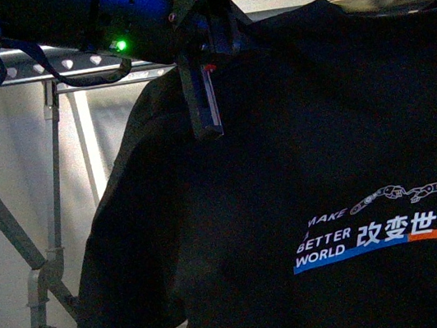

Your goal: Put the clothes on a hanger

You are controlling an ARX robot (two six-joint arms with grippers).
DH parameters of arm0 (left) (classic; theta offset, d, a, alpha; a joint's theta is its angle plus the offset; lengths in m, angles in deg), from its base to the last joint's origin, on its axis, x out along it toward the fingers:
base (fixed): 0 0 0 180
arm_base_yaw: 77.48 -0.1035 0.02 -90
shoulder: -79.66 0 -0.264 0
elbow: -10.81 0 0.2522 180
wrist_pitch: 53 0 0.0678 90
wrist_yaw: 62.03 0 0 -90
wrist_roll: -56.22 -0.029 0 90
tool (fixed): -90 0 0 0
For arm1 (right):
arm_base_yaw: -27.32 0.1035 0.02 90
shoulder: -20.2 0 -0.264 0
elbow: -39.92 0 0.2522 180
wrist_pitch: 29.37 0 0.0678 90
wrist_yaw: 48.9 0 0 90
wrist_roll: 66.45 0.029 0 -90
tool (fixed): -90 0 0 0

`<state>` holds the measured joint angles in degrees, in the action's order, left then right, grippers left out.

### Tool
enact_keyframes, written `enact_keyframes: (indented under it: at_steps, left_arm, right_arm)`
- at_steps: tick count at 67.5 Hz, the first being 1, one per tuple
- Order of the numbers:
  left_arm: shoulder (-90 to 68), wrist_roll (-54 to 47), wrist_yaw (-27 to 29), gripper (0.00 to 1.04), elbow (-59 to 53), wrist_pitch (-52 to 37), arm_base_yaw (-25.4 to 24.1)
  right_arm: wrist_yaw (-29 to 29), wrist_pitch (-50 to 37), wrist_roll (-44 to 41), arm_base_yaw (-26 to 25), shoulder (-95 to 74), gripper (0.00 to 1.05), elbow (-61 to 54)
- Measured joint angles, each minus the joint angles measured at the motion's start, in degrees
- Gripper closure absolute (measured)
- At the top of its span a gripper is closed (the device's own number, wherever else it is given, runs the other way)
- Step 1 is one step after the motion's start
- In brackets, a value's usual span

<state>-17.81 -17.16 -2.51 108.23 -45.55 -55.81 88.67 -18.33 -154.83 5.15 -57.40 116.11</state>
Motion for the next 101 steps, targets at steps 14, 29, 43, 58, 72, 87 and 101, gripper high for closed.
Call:
enact_keyframes:
  at_steps: [14, 29, 43, 58, 72, 87, 101]
  left_arm:
    - [0.0, 0.0, 0.0, 1.01, 0.0, 0.0, 0.0]
    - [0.0, 0.0, 0.0, 1.01, 0.0, 0.0, 0.1]
    - [0.0, 0.0, 0.0, 1.01, 0.0, 0.0, 0.1]
    - [0.0, 0.0, -0.1, 1.01, 0.0, 0.0, 0.1]
    - [0.0, 0.0, 0.0, 1.01, 0.0, 0.0, 0.1]
    - [0.0, 0.0, 0.0, 1.01, 0.0, 0.0, 0.1]
    - [0.0, 0.0, 0.0, 1.01, 0.0, 0.0, 0.1]
  right_arm:
    - [-0.4, 10.4, -13.6, 1.8, -4.3, 0.07, 7.0]
    - [-0.2, 13.7, -16.2, 3.2, -8.1, 0.07, 14.2]
    - [-1.6, 15.9, -15.3, 4.2, -11.0, 0.07, 20.1]
    - [-3.5, 15.9, -12.9, 4.5, -14.8, 0.07, 24.3]
    - [-5.6, 10.7, -9.6, 5.2, -19.0, 0.07, 26.6]
    - [-7.3, 8.3, -6.5, 6.2, -21.0, 0.33, 27.8]
    - [-8.7, 8.7, -5.2, 6.4, -21.1, 0.63, 27.9]
